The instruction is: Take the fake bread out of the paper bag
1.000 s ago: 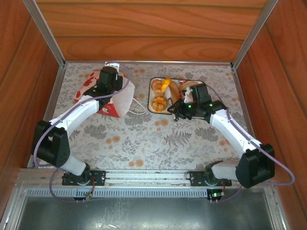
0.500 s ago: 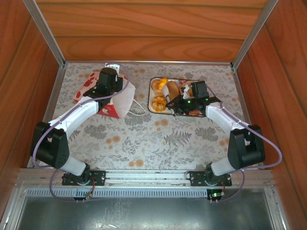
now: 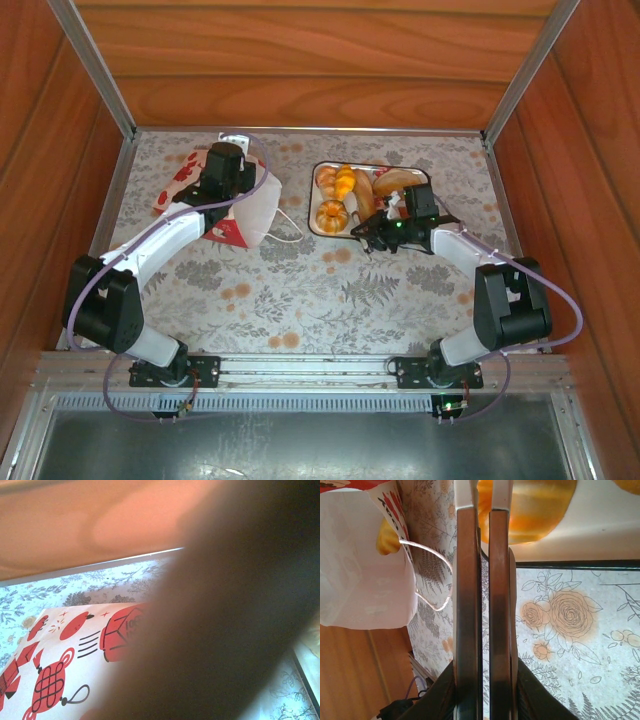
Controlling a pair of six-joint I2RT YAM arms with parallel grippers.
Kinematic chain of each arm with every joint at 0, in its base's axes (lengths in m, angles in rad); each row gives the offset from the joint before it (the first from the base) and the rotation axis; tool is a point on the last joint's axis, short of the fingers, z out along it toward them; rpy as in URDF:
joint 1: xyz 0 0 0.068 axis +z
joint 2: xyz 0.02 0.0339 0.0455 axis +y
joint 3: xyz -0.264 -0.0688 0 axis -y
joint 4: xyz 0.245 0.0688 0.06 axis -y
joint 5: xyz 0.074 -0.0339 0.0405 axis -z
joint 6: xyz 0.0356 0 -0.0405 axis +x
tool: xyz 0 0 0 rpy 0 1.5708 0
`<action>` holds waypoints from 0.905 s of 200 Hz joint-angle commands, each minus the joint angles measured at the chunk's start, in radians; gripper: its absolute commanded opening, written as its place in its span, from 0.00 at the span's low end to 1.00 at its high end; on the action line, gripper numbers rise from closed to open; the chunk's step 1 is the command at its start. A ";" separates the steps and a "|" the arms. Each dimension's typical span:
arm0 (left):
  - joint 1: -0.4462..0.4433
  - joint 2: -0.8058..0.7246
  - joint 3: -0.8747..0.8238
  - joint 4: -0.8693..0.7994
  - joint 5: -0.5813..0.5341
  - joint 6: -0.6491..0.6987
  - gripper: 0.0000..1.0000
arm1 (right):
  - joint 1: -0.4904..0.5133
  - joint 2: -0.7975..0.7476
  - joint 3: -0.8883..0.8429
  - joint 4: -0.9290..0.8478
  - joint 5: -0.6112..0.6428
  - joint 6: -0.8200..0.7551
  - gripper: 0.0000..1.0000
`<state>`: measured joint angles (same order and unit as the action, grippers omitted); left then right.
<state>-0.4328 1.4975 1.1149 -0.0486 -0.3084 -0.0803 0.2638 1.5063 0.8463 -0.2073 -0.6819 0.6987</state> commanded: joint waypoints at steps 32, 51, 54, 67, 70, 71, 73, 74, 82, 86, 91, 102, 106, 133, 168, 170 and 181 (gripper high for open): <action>0.006 -0.036 -0.017 -0.009 0.009 -0.018 0.00 | -0.028 -0.023 0.000 -0.027 0.008 -0.002 0.09; 0.006 -0.042 -0.016 -0.010 0.009 -0.018 0.00 | -0.029 -0.030 -0.004 -0.050 0.026 -0.004 0.17; 0.005 -0.043 -0.016 -0.009 0.009 -0.018 0.00 | -0.028 -0.033 -0.005 -0.052 0.027 -0.005 0.18; 0.006 -0.047 -0.018 -0.009 0.011 -0.016 0.00 | -0.030 -0.049 -0.006 -0.069 0.038 -0.005 0.25; 0.006 -0.048 -0.018 -0.010 0.011 -0.016 0.00 | -0.029 -0.052 -0.006 -0.075 0.040 -0.006 0.27; 0.006 -0.049 -0.018 -0.010 0.011 -0.016 0.00 | -0.029 -0.053 -0.006 -0.077 0.042 -0.006 0.27; 0.006 -0.049 -0.019 -0.010 0.010 -0.016 0.00 | -0.029 -0.056 -0.006 -0.081 0.044 -0.007 0.28; 0.006 -0.049 -0.018 -0.010 0.010 -0.015 0.00 | -0.030 -0.057 -0.006 -0.083 0.045 -0.007 0.28; 0.006 -0.052 -0.019 -0.009 0.012 -0.013 0.00 | -0.030 -0.068 -0.004 -0.100 0.056 -0.010 0.32; 0.006 -0.053 -0.019 -0.010 0.013 -0.013 0.00 | -0.030 -0.072 -0.003 -0.109 0.060 -0.011 0.33; 0.006 -0.053 -0.020 -0.007 0.015 -0.012 0.00 | -0.030 -0.079 -0.003 -0.119 0.067 -0.013 0.34; 0.006 -0.054 -0.021 -0.007 0.017 -0.009 0.00 | -0.029 -0.094 -0.003 -0.136 0.078 -0.015 0.36; 0.006 -0.053 -0.021 -0.008 0.019 -0.009 0.00 | -0.029 -0.101 -0.004 -0.144 0.081 -0.016 0.37; 0.006 -0.054 -0.023 -0.007 0.028 0.001 0.00 | -0.030 -0.143 -0.016 -0.185 0.101 -0.015 0.38; 0.006 -0.057 -0.023 -0.005 0.044 0.014 0.00 | -0.030 -0.235 -0.020 -0.277 0.158 -0.018 0.38; 0.006 -0.058 -0.024 -0.005 0.045 0.014 0.00 | -0.029 -0.241 -0.020 -0.283 0.160 -0.018 0.38; 0.006 -0.061 -0.025 -0.004 0.052 0.022 0.00 | -0.029 -0.283 -0.020 -0.314 0.176 -0.017 0.39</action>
<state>-0.4328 1.4693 1.0985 -0.0486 -0.2848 -0.0757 0.2405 1.3117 0.8391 -0.4343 -0.5423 0.6926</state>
